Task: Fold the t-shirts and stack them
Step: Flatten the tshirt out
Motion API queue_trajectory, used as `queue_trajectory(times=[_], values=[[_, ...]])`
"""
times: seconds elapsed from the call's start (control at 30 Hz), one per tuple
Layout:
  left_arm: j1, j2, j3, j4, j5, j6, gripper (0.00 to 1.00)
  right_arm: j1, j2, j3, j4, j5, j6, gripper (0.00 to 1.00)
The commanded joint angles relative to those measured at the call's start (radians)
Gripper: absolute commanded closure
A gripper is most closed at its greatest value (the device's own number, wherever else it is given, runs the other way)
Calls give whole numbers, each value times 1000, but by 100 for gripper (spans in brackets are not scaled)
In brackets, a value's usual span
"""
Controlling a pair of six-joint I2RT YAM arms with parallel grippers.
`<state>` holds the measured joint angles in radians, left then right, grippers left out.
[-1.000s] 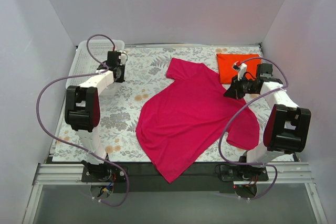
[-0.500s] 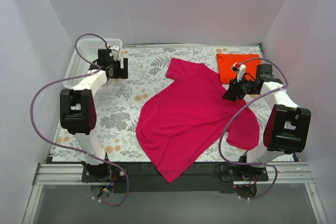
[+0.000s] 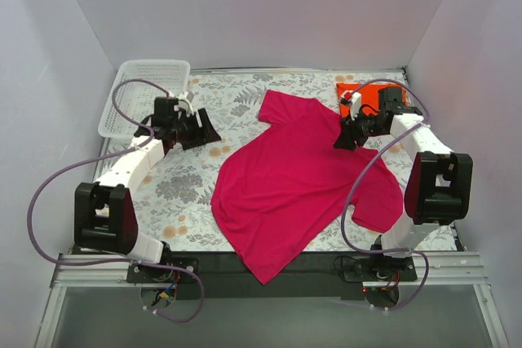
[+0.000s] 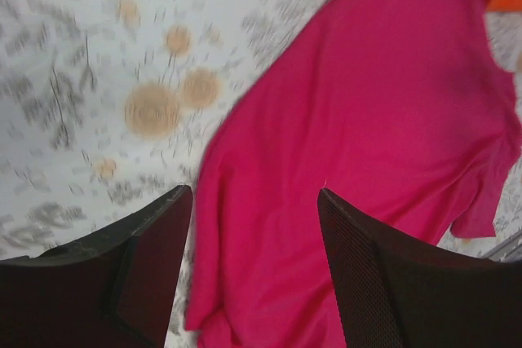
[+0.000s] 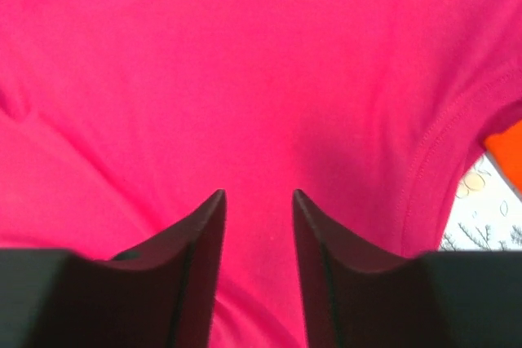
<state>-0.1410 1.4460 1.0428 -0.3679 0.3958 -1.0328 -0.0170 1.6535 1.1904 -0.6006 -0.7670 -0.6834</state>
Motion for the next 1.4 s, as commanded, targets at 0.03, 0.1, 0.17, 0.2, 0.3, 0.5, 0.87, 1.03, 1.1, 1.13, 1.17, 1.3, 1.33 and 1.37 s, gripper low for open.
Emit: queue_trajectory(times=[0.03, 0.1, 0.17, 0.2, 0.3, 0.5, 0.87, 1.03, 1.1, 1.13, 1.17, 1.3, 1.33, 1.37], values=[[-78, 28, -92, -131, -105, -124, 40, 6, 60, 100, 19, 176, 157, 65], [-118, 39, -115, -129, -132, -142, 39, 5, 69, 81, 53, 277, 200, 65], [-150, 51, -121, -131, -156, -148, 39, 5, 77, 66, 71, 316, 219, 65], [-175, 72, -127, -131, -167, -148, 39, 5, 90, 61, 82, 334, 228, 65], [-206, 131, -127, -141, -238, -153, 39, 5, 136, 61, 90, 383, 229, 64], [-236, 191, -124, -140, -301, -147, 41, 5, 213, 77, 120, 448, 209, 59], [-250, 209, -121, -140, -235, -127, 100, -1, 272, 61, 136, 426, 163, 63], [-250, 87, -80, -201, -371, -99, 100, -5, 261, 48, 113, 368, 137, 87], [-250, 38, -61, -238, -469, -79, 100, -5, 238, 41, 99, 330, 124, 99], [-250, -10, -47, -250, -488, -58, 100, -5, 229, 37, 87, 315, 111, 99], [-250, -28, -40, -258, -518, -44, 100, -5, 218, 31, 79, 290, 105, 99], [-250, -65, -12, -305, -575, -18, 100, -5, 142, 3, 44, 261, 75, 99], [-250, -64, -9, -315, -580, -16, 100, -5, 125, -5, 39, 264, 70, 99], [-249, -56, -9, -324, -583, -13, 100, -6, 106, -26, 26, 281, 55, 99]])
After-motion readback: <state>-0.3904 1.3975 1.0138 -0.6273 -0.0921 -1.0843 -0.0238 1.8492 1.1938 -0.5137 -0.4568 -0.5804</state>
